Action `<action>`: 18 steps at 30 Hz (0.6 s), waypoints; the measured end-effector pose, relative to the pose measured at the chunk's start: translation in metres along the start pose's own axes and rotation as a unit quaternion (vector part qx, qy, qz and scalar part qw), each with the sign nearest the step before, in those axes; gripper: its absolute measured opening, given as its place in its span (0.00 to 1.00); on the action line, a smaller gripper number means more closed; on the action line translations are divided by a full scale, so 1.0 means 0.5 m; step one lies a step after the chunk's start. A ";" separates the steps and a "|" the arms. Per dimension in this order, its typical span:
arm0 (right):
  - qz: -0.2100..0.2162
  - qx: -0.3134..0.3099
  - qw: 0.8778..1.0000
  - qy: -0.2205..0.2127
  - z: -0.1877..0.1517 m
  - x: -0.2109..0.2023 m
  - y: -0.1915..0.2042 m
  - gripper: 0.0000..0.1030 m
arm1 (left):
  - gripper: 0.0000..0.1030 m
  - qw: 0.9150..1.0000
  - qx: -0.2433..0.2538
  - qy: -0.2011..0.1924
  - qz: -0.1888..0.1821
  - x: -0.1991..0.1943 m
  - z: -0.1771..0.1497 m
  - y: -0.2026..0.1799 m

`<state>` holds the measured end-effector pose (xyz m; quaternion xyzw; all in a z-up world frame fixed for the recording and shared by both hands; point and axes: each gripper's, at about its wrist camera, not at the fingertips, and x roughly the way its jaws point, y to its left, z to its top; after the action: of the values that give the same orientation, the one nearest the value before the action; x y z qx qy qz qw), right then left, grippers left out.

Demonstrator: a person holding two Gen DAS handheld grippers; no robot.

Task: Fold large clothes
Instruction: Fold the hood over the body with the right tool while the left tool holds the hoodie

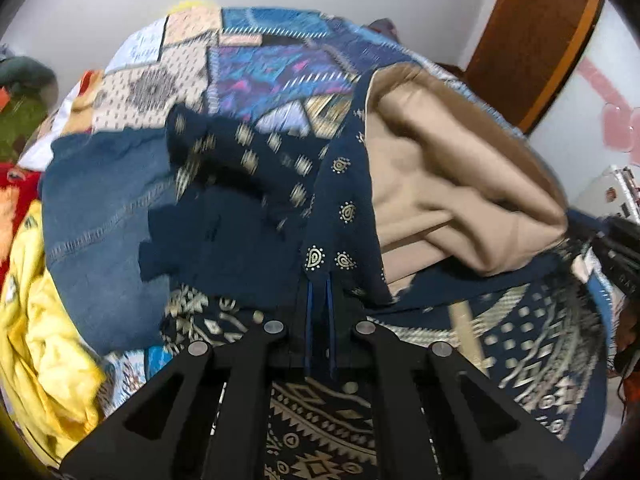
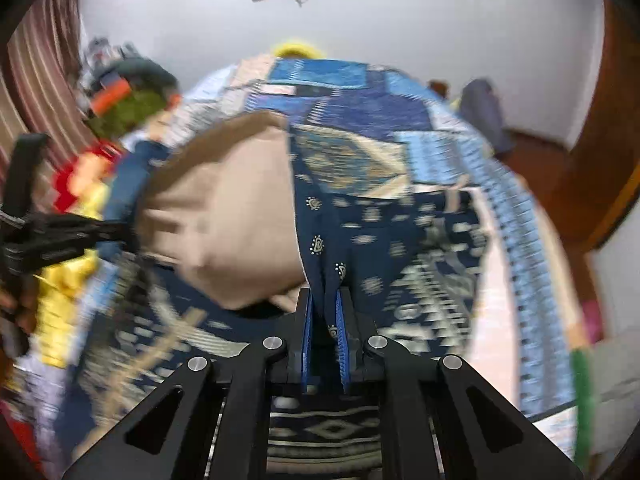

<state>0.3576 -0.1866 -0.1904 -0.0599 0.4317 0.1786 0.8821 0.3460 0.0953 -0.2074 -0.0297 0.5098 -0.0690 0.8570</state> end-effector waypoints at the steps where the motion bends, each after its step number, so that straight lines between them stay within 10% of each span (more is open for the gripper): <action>1: -0.023 -0.015 1.000 0.000 -0.005 0.004 0.000 0.08 | 0.05 1.000 -0.007 0.004 -0.005 0.009 -0.006 0.006; 9: -0.078 -0.048 0.995 0.036 -0.019 0.029 -0.033 0.09 | 0.25 1.000 -0.011 0.006 0.007 0.032 -0.017 0.028; 12: -0.154 -0.046 0.985 0.055 -0.032 0.043 -0.057 0.09 | 0.48 0.999 -0.016 0.001 0.029 0.032 -0.019 0.038; 18: -0.090 0.043 0.993 0.068 -0.040 0.027 -0.139 0.09 | 0.60 0.999 -0.022 -0.021 0.033 -0.012 -0.023 0.051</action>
<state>0.3757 -0.2528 -0.2167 -0.0725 0.4909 0.0752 0.8649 0.3356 0.1215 -0.2108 -0.0333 0.4935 -0.0289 0.8686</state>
